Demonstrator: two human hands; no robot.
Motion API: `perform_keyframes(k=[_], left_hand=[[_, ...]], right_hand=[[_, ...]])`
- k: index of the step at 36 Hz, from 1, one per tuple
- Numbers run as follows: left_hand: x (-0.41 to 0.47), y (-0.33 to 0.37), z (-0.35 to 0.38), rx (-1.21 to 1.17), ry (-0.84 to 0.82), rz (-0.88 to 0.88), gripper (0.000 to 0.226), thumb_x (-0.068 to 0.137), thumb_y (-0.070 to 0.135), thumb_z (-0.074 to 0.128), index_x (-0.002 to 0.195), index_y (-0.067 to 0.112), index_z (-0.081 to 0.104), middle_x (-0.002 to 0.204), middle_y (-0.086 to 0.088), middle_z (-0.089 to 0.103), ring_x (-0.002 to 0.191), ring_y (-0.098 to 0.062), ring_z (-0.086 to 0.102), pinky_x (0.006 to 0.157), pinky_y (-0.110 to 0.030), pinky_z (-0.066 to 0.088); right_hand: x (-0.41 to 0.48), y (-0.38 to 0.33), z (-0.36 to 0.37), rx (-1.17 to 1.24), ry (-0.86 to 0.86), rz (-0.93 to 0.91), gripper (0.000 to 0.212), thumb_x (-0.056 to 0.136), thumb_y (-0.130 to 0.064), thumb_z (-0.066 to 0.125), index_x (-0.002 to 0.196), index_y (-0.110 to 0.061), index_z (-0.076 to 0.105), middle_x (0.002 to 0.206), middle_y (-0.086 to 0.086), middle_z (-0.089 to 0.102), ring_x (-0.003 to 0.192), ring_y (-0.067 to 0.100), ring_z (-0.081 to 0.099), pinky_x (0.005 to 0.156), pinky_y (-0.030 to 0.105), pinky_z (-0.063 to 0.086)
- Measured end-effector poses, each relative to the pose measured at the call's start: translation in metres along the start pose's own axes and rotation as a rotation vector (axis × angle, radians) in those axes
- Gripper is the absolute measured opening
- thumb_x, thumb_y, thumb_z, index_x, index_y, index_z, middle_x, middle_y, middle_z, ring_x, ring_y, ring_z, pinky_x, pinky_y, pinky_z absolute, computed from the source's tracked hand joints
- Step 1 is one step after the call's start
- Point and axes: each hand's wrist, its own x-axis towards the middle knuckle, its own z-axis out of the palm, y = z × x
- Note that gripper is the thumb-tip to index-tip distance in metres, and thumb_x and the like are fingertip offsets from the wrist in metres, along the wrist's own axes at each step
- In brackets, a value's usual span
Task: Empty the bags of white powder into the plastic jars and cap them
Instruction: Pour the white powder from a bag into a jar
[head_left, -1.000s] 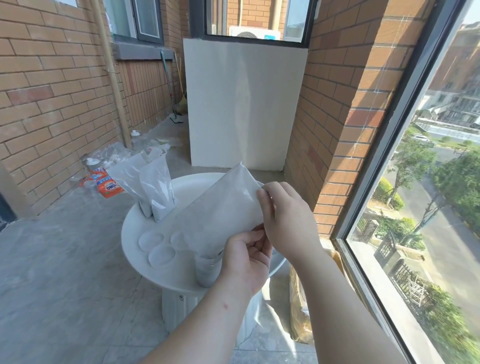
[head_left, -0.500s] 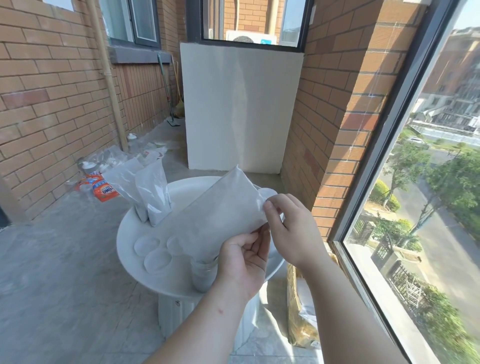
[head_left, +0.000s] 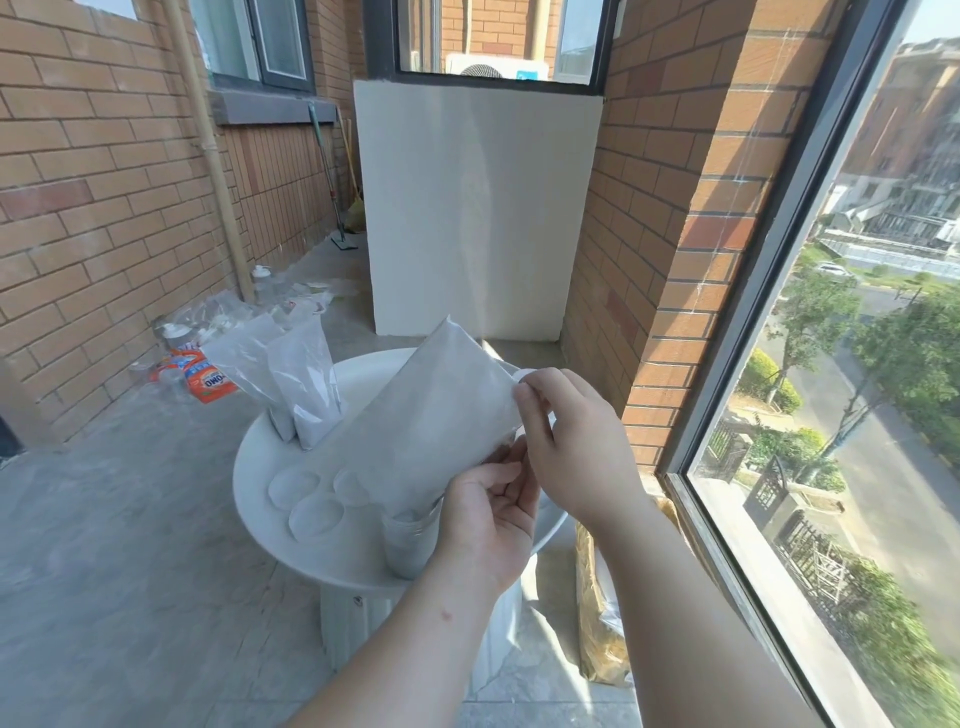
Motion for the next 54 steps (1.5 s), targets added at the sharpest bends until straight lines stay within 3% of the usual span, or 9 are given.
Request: perform_keyframes(k=[12, 22, 34, 40, 47, 54], left_hand=[[-0.002, 0.001, 0.001, -0.01, -0.001, -0.016, 0.036, 0.083, -0.017, 0.04, 0.1, 0.002, 0.065, 0.079, -0.009, 0.073, 0.061, -0.015, 0.07, 0.052, -0.02, 0.054], [-0.006, 0.002, 0.004, 0.042, 0.012, -0.016, 0.034, 0.082, -0.018, 0.034, 0.085, 0.005, 0.059, 0.058, -0.002, 0.062, 0.045, -0.012, 0.06, 0.044, -0.017, 0.048], [-0.008, 0.001, 0.006, 0.067, 0.05, -0.008, 0.034, 0.083, -0.018, 0.032, 0.081, 0.005, 0.057, 0.055, 0.0, 0.062, 0.042, -0.01, 0.059, 0.042, -0.016, 0.046], [-0.007, 0.002, 0.005, 0.038, 0.069, -0.015, 0.036, 0.084, -0.018, 0.035, 0.101, 0.002, 0.058, 0.061, -0.005, 0.067, 0.045, -0.013, 0.062, 0.044, -0.017, 0.049], [-0.008, 0.002, 0.006, 0.085, 0.086, -0.019, 0.035, 0.083, -0.017, 0.03, 0.081, 0.008, 0.054, 0.051, 0.001, 0.058, 0.039, -0.009, 0.055, 0.038, -0.015, 0.043], [-0.008, 0.003, 0.006, 0.055, 0.076, -0.007, 0.035, 0.084, -0.018, 0.03, 0.086, 0.005, 0.057, 0.055, -0.001, 0.062, 0.042, -0.01, 0.058, 0.04, -0.016, 0.045]], right_hand=[[0.002, -0.007, 0.005, -0.103, 0.107, -0.111, 0.021, 0.101, -0.021, 0.049, 0.09, -0.01, 0.063, 0.08, 0.001, 0.06, 0.07, 0.028, 0.055, 0.057, 0.043, 0.047], [0.002, -0.011, 0.008, -0.134, 0.103, -0.168, 0.024, 0.102, -0.024, 0.046, 0.091, -0.012, 0.063, 0.085, 0.0, 0.062, 0.073, 0.029, 0.056, 0.06, 0.043, 0.048], [0.003, -0.015, 0.007, -0.144, 0.106, -0.166, 0.025, 0.102, -0.026, 0.045, 0.091, -0.014, 0.064, 0.085, -0.002, 0.063, 0.074, 0.028, 0.056, 0.061, 0.043, 0.048], [0.005, -0.013, 0.006, -0.131, 0.135, -0.149, 0.022, 0.101, -0.024, 0.048, 0.091, -0.013, 0.064, 0.083, -0.001, 0.062, 0.073, 0.029, 0.056, 0.06, 0.044, 0.048], [0.003, -0.017, 0.007, -0.181, 0.116, -0.197, 0.024, 0.102, -0.022, 0.046, 0.089, -0.013, 0.064, 0.083, -0.001, 0.06, 0.069, 0.028, 0.054, 0.057, 0.04, 0.044], [0.003, -0.018, 0.007, -0.132, 0.107, -0.161, 0.022, 0.101, -0.024, 0.046, 0.091, -0.014, 0.063, 0.088, -0.002, 0.061, 0.072, 0.028, 0.055, 0.057, 0.04, 0.048]])
